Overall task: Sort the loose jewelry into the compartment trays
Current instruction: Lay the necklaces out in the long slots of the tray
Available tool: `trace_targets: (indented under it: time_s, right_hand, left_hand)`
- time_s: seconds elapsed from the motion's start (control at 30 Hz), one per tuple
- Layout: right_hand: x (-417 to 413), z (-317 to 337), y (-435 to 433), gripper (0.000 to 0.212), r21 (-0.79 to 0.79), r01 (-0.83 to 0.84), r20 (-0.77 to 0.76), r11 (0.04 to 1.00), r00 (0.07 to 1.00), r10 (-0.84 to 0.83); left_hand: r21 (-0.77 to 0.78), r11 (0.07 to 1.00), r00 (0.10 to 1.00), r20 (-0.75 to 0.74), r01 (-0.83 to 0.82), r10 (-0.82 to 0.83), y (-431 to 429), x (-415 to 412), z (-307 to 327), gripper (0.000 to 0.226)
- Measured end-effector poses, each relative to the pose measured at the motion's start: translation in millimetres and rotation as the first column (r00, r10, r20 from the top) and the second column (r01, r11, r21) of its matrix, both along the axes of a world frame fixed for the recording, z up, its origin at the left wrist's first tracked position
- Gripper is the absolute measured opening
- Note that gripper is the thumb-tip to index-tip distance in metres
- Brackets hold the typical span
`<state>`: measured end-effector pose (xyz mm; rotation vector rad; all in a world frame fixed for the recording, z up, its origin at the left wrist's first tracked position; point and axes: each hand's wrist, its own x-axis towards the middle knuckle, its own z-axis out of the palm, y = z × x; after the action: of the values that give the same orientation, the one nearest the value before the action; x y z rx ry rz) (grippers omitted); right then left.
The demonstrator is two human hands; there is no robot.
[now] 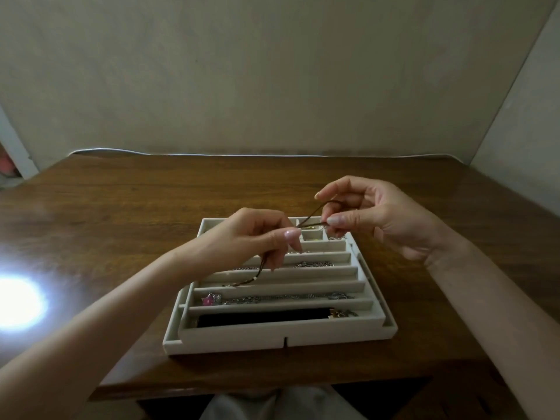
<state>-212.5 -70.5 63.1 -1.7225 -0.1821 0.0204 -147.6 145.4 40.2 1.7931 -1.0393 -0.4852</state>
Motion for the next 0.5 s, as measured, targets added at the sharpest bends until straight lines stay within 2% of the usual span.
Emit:
trace_targets:
  time_s: [0.13,0.3,0.43,0.5]
  right_hand:
    - [-1.7,2.1,1.5,0.036,-0.016,0.077,0.077,0.997,0.994,-0.075]
    - [-2.5,6.6,1.4,0.035,0.055,0.129,0.153,0.990,0.979,-0.136]
    - [-1.8,9.6,4.5,0.036,0.051,0.128,0.198,0.990,0.971,-0.136]
    - [-0.7,11.6,8.3,0.037,0.001,0.132,0.221,0.991,0.967,-0.129]
  left_hand:
    - [-0.060,0.995,0.996,-0.035,-0.081,0.079,0.3,1.2,1.7,0.032]
    - [-0.054,0.989,0.988,-0.077,-0.136,0.132,1.4,0.4,3.2,0.021]
    - [-0.012,0.994,0.991,-0.084,-0.107,0.105,-0.7,-1.3,5.6,0.029]
    - [-0.031,0.995,0.994,-0.058,-0.095,0.093,-5.2,-4.0,8.6,0.035]
